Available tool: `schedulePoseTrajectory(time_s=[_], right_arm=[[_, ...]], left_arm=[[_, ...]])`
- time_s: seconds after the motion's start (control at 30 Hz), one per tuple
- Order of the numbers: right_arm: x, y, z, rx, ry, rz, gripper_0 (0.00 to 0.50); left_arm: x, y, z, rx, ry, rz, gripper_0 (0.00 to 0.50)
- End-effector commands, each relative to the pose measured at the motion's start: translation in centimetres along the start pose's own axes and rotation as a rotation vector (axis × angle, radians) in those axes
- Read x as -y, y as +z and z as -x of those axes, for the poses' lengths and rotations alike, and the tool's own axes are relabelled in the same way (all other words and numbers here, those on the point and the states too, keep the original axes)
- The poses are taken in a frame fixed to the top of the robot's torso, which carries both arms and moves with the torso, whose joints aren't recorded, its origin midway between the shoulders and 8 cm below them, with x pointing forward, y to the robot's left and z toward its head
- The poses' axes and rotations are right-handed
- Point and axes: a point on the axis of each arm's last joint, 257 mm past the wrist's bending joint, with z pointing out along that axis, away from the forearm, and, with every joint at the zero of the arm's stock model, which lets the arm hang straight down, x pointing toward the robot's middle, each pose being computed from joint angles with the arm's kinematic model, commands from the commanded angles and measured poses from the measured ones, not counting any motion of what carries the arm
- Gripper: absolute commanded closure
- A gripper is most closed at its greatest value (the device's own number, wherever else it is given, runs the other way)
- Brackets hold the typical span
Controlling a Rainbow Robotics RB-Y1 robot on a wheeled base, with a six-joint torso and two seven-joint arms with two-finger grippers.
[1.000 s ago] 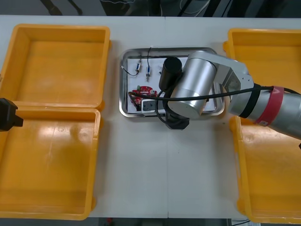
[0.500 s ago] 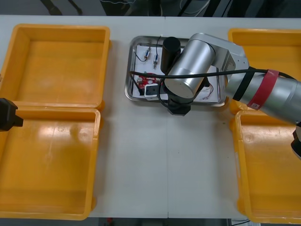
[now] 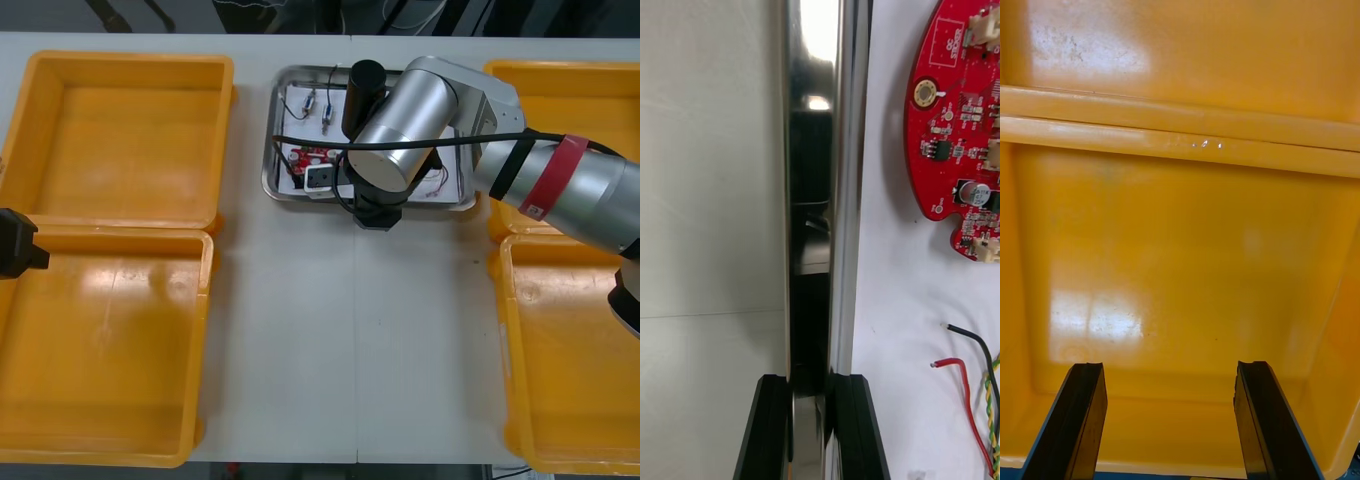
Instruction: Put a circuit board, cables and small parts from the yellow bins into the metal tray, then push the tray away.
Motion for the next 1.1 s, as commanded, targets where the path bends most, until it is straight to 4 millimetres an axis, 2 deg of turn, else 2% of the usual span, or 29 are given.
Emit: schedulePoseTrajectory(time_s=[0.03, 0.63, 1.1], right_arm=[[2.9, -2.5, 3.5, 0.05, -0.042, -0.05, 0.5], [5.2, -3.3, 3.9, 0.055, -0.078, -0.082, 0.5], [8.1, -3.8, 3.7, 0.058, -0.081, -0.117, 0.5]], left_arm=[[-1.1, -1.0, 0.3, 0.027, 0.09, 0.034, 0.0], [-1.1, -1.0, 0.3, 0.027, 0.09, 0.034, 0.0], [-1.1, -1.0, 0.3, 0.027, 0.09, 0.034, 0.0]])
